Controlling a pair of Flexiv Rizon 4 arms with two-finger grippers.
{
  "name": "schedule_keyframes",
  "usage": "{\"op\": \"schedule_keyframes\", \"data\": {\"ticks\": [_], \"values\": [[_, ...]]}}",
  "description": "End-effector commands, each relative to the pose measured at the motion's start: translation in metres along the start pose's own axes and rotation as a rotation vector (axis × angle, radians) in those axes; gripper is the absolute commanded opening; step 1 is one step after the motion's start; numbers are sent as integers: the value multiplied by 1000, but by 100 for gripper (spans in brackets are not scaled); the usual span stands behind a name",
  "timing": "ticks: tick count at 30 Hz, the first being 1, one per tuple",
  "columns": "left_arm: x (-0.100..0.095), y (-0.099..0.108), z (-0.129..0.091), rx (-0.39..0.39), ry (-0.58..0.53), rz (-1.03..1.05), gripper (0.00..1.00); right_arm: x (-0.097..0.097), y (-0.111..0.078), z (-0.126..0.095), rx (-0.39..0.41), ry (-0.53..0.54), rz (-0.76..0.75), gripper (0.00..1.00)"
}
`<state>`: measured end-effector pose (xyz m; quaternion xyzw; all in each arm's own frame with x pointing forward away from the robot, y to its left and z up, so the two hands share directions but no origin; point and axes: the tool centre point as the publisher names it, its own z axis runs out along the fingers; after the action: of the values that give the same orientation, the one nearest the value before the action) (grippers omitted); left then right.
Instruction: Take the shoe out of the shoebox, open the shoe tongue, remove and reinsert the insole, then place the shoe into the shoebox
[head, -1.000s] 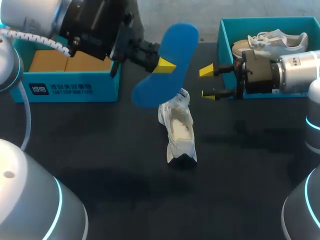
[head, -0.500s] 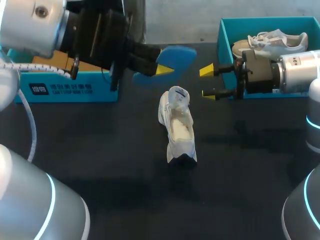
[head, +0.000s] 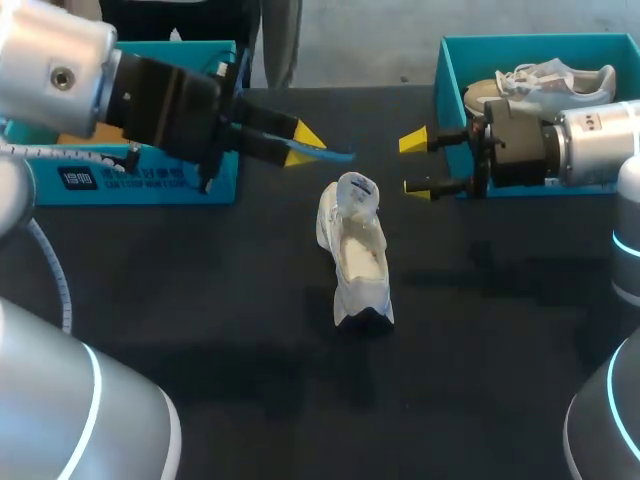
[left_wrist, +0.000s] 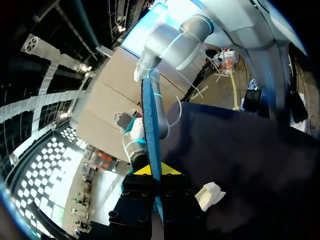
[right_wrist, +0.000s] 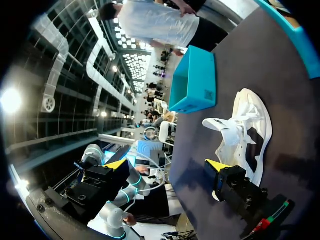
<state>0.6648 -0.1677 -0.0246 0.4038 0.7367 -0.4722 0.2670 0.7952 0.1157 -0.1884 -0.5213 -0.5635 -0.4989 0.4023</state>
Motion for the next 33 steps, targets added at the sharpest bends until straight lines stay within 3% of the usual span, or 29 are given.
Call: {"op": "schedule_keyframes", "data": {"ticks": [1, 31, 33], "values": [[-6, 3, -4, 9, 20, 6, 0, -1, 0, 2, -1, 0, -1, 100], [-6, 3, -4, 9, 20, 6, 0, -1, 0, 2, -1, 0, -1, 100], [1, 13, 0, -14, 5, 95, 0, -1, 0, 2, -1, 0, -1, 100]]}}
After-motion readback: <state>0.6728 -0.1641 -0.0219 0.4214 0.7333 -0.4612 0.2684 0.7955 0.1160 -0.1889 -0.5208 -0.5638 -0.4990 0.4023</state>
